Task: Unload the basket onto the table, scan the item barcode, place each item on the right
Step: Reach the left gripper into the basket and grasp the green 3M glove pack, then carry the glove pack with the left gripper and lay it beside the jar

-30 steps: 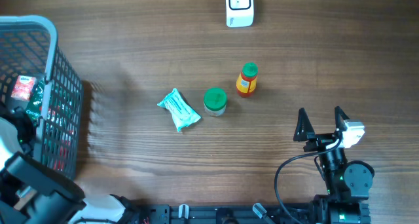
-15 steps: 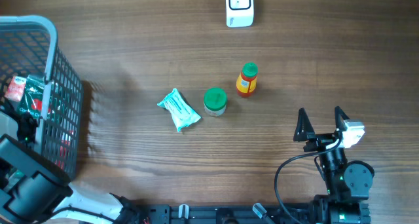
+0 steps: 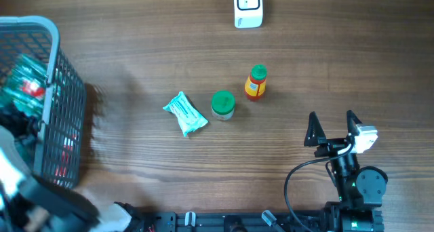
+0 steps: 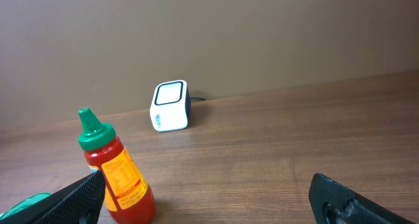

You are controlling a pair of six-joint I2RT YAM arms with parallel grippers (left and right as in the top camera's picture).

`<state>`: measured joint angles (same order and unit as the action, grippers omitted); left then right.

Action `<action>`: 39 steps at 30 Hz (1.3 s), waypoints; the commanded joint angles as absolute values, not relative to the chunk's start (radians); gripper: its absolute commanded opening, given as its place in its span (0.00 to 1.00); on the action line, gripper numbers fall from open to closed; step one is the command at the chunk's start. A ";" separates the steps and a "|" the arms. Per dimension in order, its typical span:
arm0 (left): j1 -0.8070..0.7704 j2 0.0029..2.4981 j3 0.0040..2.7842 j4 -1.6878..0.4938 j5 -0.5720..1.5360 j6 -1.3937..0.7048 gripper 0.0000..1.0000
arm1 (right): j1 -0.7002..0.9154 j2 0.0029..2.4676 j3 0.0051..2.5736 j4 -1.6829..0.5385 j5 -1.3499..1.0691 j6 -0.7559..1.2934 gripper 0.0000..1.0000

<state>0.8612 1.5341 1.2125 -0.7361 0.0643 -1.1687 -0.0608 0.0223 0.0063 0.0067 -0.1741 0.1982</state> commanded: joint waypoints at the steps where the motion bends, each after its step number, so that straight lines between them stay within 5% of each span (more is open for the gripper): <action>1: 0.862 1.334 1.251 -0.736 0.097 -1.150 0.04 | -0.065 0.023 0.005 0.010 -0.157 0.210 1.00; 6: 0.861 1.115 1.251 -0.718 0.101 -1.159 0.04 | -0.065 0.023 0.005 0.010 -0.157 0.210 1.00; 11: 0.799 0.988 1.251 -0.707 0.402 -1.053 0.04 | -0.065 0.023 0.005 0.010 -0.157 0.210 1.00; 19: 0.201 0.963 1.251 -0.856 0.186 -0.507 0.04 | -0.065 0.023 0.005 0.010 -0.157 0.210 1.00; 28: -0.413 1.153 1.250 -1.020 0.055 -0.281 0.04 | -0.065 0.023 0.005 0.010 -0.157 0.210 1.00; 39: -0.599 1.491 1.250 -1.018 -0.117 -0.213 0.04 | -0.065 0.023 0.005 0.010 -0.157 0.210 1.00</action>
